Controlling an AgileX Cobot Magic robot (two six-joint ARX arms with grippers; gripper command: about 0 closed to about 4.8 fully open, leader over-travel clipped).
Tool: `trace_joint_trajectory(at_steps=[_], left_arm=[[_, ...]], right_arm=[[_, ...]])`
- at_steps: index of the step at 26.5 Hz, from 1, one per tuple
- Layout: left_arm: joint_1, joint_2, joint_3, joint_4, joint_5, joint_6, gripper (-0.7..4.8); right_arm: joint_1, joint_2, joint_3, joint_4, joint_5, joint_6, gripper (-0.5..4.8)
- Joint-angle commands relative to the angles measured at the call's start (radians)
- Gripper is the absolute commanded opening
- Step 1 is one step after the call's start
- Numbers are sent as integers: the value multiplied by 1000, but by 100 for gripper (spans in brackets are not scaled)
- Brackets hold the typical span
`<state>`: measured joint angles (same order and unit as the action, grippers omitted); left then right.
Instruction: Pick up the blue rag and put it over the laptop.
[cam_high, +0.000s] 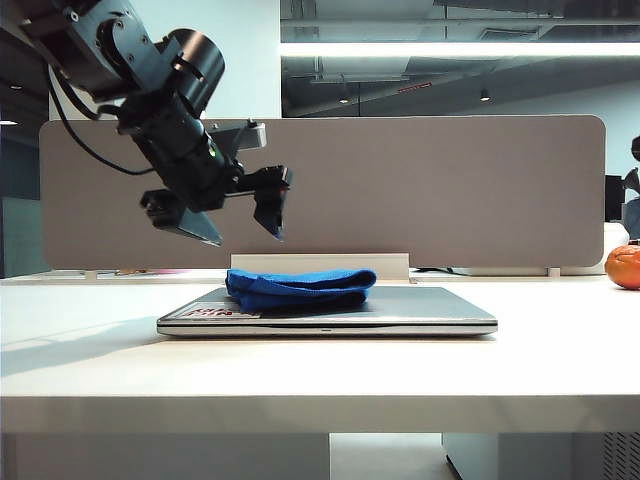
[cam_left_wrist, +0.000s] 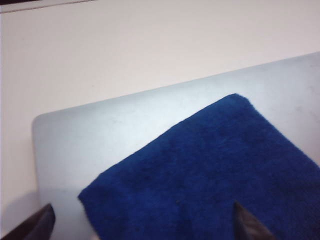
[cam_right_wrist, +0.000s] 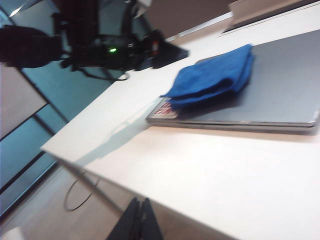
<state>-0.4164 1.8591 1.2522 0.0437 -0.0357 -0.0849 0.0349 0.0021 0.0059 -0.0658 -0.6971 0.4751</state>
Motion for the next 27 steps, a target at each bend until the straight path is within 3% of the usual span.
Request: trace_joint_trajectory(at_steps=[1,5,10,15,18,21,27], left_arm=[[9,-48,7,-26,-6,2,470],[14,-119,6,-61,-19,3,438],[26,-246,6,-146,-60,7,198],[27,-330,6,-254,-165,87,79],[27,-364,5,-327,-179,111,-7],[41,-420,-3,-413,-187,108,-6],[64,-567,-121,-393,-183,106,-6]], right_arm=[[0,-2,-5,18,76,-9,-5],[0,-2,-5,18,146,-16,-5],[0,-2,-5,18,236,-92,-5],[0,-2,-5,17,313,-161,-5],[0,-2,-5,16,361,-171,-5],[0,-2,-5,16,385,-170,-5],[0,-2,-5,7,384,-170,-5]])
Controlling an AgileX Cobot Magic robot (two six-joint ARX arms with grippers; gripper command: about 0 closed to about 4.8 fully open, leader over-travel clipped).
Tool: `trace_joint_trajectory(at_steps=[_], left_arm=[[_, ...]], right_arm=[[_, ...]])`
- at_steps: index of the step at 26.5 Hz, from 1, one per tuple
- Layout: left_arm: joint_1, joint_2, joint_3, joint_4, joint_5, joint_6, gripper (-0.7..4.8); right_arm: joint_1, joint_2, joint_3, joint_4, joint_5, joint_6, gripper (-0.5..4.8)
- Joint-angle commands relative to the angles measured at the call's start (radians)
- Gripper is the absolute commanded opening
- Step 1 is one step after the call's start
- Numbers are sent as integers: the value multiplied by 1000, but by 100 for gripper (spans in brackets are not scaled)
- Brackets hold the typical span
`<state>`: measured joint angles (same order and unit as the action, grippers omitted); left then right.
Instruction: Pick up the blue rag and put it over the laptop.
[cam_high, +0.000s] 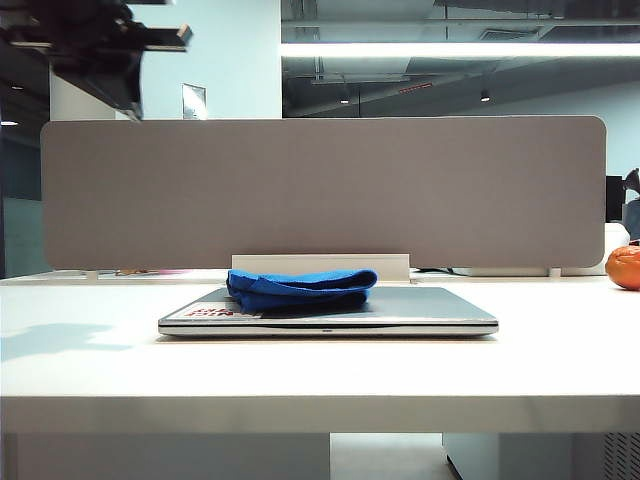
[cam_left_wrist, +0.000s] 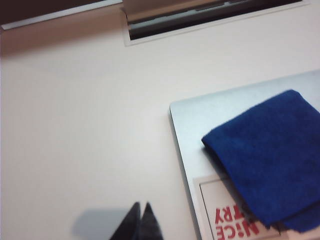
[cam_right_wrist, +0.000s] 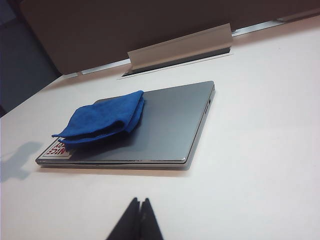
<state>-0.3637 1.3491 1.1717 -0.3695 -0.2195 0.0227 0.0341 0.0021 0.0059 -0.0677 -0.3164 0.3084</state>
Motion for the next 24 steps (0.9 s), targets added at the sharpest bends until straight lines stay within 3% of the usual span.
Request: trace_joint_trajectory(at_steps=[1,14,19,24], left_arm=[[11,-79,-58,20,-2,0,-6],[10,-497,-413,140,22,-42,-6],[10,-673,-547,123,68,-58,-6],[10,-832,-629,108,60,-155,-6]], right_arm=[[1,-2,-5,9,4,-3,-5],[1,-2,-5,11,3,-3,-5],[1,-2,-5,11,3,-3,-5],[1,-2,-5,11,3,-3,-5]])
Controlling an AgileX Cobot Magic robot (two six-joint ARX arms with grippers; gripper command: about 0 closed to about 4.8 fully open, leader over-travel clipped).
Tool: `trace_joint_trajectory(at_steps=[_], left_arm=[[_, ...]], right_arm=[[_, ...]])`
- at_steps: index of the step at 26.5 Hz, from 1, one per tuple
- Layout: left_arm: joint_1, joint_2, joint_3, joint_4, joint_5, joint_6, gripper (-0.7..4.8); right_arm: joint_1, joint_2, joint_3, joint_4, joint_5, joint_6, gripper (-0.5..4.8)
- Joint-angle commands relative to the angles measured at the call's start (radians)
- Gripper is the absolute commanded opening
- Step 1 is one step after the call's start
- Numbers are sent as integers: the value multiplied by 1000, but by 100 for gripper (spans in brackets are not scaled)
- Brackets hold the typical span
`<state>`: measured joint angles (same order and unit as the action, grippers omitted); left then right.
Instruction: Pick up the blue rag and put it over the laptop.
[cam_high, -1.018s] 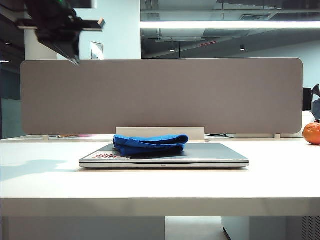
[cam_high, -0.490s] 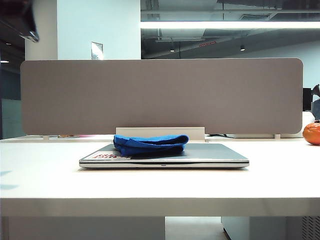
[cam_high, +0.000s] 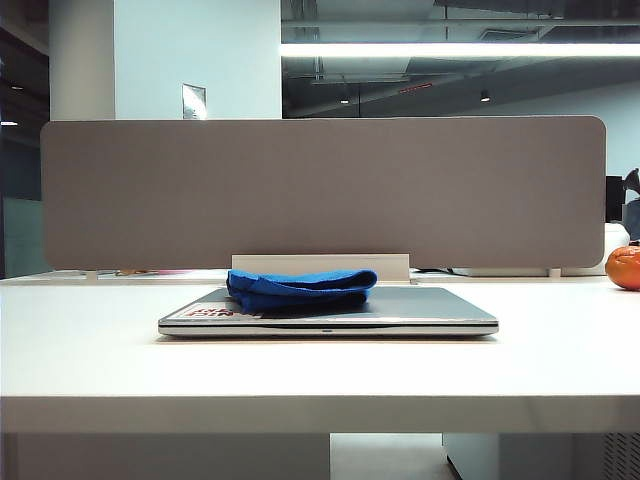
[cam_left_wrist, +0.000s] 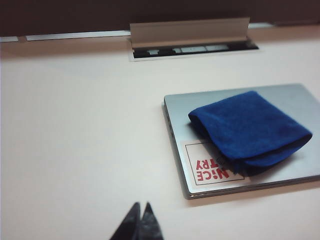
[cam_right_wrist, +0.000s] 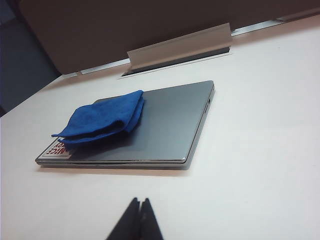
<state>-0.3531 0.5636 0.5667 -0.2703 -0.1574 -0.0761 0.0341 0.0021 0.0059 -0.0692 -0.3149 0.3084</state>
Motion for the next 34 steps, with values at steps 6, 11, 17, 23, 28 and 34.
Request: trace_joint_trajectory(at_steps=[6,11,17,23,28,34], left_arm=[[0,-193,-108,-5,-24,-52,-6],[-1,-253,-128,-71,-41,-55,-6],[-1,-256,-127,-80,-41,-45,-6],[31,-256,-171,-41,-119,50,-6],[167,-258,-277,72,-11,35,-6],[308,-302,-391,193,132,39,-6]], right_arm=[[1,-2,-5,13,2,-3,-5],[0,-2,-5,13,2,-3,-5],[0,-2,-5,13,2,-3,-5],[0,-2,-5,13,2,-3,-5],[0,-2,-5,13,2,-3,-5],[0,-2,-5,13,2,-3,-5]])
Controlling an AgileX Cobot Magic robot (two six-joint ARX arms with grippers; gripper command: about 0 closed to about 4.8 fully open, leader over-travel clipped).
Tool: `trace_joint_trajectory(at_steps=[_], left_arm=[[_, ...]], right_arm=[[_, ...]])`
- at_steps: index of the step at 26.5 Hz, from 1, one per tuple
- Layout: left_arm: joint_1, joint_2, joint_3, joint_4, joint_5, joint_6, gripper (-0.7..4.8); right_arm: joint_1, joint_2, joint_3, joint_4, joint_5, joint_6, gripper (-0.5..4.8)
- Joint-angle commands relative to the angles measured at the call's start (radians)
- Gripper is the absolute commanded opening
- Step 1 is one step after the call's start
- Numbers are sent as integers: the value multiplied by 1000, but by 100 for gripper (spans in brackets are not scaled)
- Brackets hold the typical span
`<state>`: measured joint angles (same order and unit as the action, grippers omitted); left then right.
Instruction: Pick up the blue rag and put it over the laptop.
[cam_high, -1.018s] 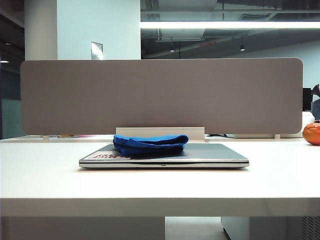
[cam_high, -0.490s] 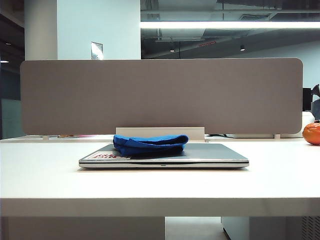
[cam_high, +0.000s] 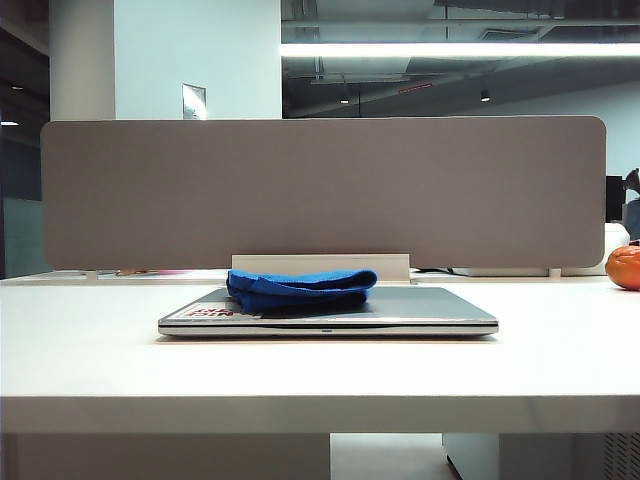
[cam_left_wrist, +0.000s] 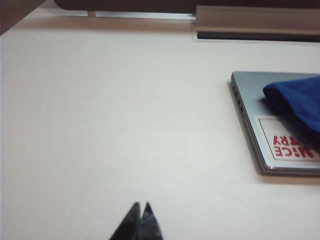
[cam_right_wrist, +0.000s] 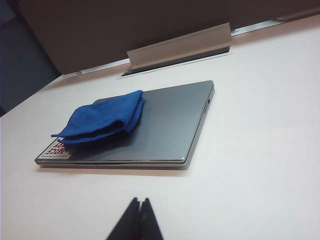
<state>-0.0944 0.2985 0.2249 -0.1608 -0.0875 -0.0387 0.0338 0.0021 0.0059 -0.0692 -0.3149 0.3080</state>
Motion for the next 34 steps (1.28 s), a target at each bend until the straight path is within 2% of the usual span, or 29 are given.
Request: trace_joint_trajectory(at_steps=[1,5,9,14,31,32,34], left_arm=[[75,-79,-85,106,73,1,-6],[97,-226,-161,120,74,2,-6],[97,-295,-195,139,74,5,-6],[96,-294,-217,156,134,6,-6],[97,-294,-217,154,135,3,-6],[97,-294,-217,154,135,3,-6],[97,-294,-217,154,135,3,-6]], right_arm=[[1,-2,-5,13,2,-3,-5],[1,-2,-5,13,2,-3,-5],[1,-2,-5,13,2,-3,-5],[1,-2,-5,13,2,-3,-5],[1,-2,-5,13,2,-3,-5],[1,-2,-5,14,2,-10,-5],[1,-2,-5,21,39,-108,-5]])
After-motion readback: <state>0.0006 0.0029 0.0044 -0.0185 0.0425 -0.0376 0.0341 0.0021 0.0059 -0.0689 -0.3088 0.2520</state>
